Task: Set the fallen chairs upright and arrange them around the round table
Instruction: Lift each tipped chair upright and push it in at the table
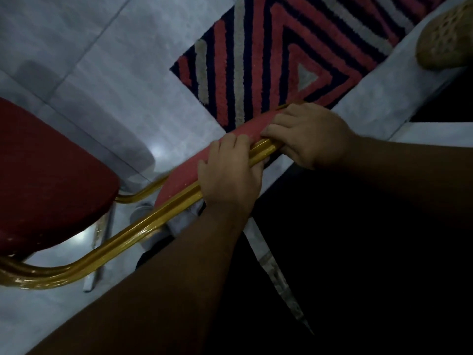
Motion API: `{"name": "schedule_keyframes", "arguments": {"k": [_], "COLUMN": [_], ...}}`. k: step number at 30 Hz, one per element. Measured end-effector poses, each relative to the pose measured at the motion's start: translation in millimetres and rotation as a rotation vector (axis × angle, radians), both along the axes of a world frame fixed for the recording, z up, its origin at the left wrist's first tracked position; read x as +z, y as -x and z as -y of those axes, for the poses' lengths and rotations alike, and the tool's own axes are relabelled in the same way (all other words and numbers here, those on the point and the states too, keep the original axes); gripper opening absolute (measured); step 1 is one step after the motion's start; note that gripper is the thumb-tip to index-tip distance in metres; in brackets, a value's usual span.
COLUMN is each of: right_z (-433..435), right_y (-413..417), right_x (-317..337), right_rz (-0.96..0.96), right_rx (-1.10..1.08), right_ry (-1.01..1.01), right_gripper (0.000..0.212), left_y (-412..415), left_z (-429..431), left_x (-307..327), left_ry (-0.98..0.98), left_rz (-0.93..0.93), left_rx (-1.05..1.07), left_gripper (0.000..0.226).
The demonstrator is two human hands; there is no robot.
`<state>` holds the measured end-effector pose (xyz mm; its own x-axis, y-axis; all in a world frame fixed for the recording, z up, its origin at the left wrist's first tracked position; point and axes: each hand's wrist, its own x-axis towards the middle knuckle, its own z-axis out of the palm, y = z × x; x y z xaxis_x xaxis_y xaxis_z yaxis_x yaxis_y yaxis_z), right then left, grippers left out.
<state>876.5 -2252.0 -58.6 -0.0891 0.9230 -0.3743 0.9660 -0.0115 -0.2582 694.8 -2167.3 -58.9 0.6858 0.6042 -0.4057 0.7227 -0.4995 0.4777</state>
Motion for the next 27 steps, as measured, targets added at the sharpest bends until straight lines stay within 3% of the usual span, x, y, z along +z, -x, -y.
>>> {"name": "schedule_keyframes", "arguments": {"k": [4, 10, 19, 24, 27], "right_z": [-2.9, -12.4, -68.4, -95.7, -106.0], "right_y": [16.8, 53.1, 96.8, 153.2, 191.6], "right_x": [20.8, 91.9, 270.5, 335.7, 369.8], "right_rz": [0.001, 0.005, -0.365, -0.442, -0.497], "right_rx": [0.0, -0.091, -0.241, -0.172, -0.099], "right_ry": [-0.123, -0.261, -0.235, -0.363, -0.365], "right_gripper": [0.028, 0.02, 0.043, 0.032, 0.033], "left_y": [17.9, 52.0, 157.8, 217.9, 254.4], "left_z": [5.3, -8.7, -66.8, -82.4, -82.5], "left_x": [17.1, 84.2, 259.3, 336.6, 373.4], "left_ry": [-0.11, -0.101, -0.081, -0.049, -0.129], "left_rz": [0.06, 0.166, 0.364, 0.382, 0.408], "left_rx": [0.054, 0.087, 0.3, 0.397, 0.386], "left_gripper": [0.027, 0.029, 0.026, 0.024, 0.026]}}
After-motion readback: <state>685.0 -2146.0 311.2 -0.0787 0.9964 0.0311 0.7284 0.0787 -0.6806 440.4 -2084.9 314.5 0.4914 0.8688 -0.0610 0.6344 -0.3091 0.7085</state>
